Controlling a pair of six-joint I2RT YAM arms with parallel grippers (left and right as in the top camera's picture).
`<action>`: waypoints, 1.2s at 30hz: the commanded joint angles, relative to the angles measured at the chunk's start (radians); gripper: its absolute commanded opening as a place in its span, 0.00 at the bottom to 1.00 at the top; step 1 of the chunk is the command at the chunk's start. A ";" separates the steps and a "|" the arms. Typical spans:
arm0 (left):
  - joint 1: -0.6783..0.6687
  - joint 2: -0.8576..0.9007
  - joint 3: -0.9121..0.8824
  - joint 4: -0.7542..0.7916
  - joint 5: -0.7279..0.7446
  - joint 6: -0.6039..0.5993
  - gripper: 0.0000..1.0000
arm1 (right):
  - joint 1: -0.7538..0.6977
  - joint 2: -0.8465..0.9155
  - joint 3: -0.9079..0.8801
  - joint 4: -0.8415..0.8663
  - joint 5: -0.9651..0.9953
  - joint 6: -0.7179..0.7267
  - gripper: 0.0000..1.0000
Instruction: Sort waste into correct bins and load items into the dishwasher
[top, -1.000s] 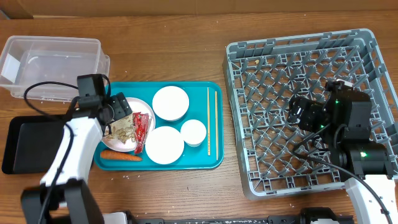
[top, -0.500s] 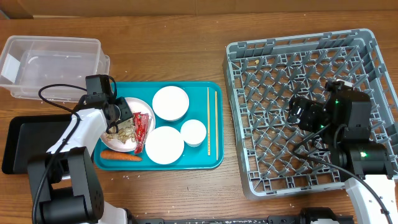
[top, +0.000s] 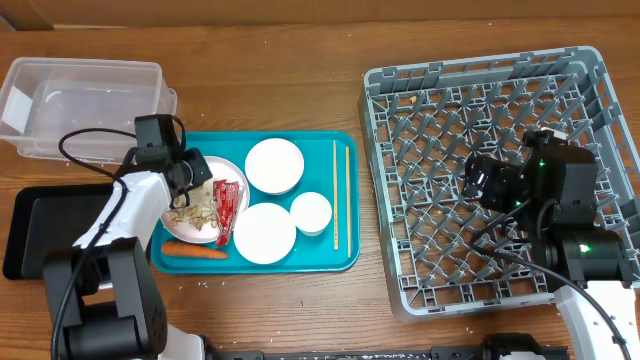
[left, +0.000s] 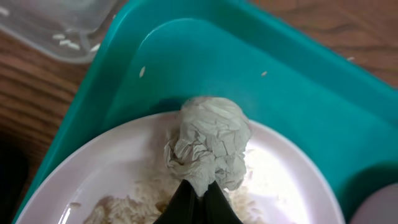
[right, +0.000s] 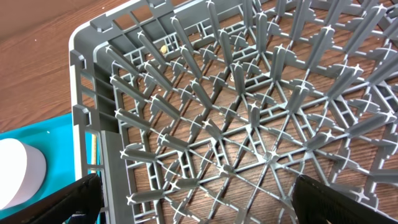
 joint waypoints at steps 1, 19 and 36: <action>0.000 -0.091 0.093 -0.017 0.051 -0.006 0.04 | 0.000 -0.006 0.025 0.001 -0.001 0.002 1.00; 0.127 -0.053 0.242 0.187 -0.276 0.005 0.15 | 0.000 -0.006 0.025 0.001 -0.002 0.006 1.00; 0.074 -0.026 0.242 0.034 0.088 0.070 0.33 | 0.000 -0.006 0.025 0.001 -0.001 0.005 1.00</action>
